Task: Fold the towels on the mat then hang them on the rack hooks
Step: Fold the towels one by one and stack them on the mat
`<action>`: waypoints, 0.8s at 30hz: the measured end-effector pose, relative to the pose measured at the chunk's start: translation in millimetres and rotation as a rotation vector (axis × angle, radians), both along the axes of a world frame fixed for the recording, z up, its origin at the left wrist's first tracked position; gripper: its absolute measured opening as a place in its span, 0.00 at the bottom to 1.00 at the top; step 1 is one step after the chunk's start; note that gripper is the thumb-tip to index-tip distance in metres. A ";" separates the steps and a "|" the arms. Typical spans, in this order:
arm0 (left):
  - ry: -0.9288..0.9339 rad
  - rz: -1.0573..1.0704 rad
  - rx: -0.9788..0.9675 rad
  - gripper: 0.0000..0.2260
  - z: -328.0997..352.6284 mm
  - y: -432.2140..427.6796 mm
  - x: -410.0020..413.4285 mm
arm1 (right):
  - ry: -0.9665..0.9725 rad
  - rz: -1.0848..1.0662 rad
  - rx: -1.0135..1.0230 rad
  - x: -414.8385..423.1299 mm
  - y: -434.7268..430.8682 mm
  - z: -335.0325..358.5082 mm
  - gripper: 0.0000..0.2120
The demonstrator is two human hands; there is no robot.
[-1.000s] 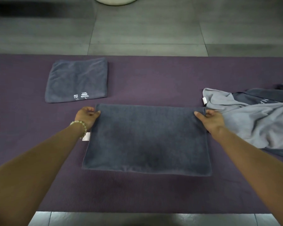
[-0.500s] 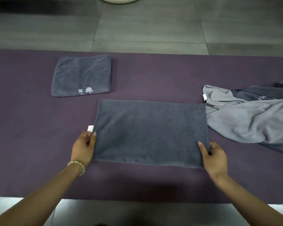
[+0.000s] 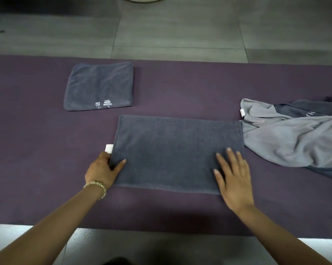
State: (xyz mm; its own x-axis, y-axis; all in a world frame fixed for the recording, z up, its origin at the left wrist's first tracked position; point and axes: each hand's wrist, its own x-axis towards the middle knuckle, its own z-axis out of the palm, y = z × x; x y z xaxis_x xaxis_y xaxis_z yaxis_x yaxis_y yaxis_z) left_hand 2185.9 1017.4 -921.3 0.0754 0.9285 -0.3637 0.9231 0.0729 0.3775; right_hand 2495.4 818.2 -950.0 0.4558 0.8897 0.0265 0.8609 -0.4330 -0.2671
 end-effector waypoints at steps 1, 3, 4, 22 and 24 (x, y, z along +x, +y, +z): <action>-0.030 0.033 -0.066 0.20 1.5 5.7 1.3 | 0.003 0.076 -0.071 -1.0 1.5 -4.5 0.27; -0.100 0.084 -0.188 0.23 3.7 16.6 4.5 | 0.003 0.127 -0.172 -0.7 1.7 -12.7 0.29; -0.133 0.094 -0.250 0.22 5.5 21.0 6.7 | -0.015 0.125 -0.191 -0.1 1.3 -15.2 0.29; -0.456 -0.653 -0.048 0.22 35.0 -56.6 165.6 | 0.849 -0.442 0.268 14.1 21.4 19.6 0.18; -0.127 -0.789 0.084 0.26 7.6 -58.5 155.3 | 0.719 -0.427 0.147 11.1 28.6 20.3 0.18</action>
State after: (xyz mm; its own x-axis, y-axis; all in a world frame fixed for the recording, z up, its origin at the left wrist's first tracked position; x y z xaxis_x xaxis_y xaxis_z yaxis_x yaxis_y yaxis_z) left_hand 2341.2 958.9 -913.7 0.7573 0.6076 -0.2394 0.6398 -0.6167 0.4587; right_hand 2506.5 846.8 -929.7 0.7018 0.6479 -0.2960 0.2312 -0.6003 -0.7656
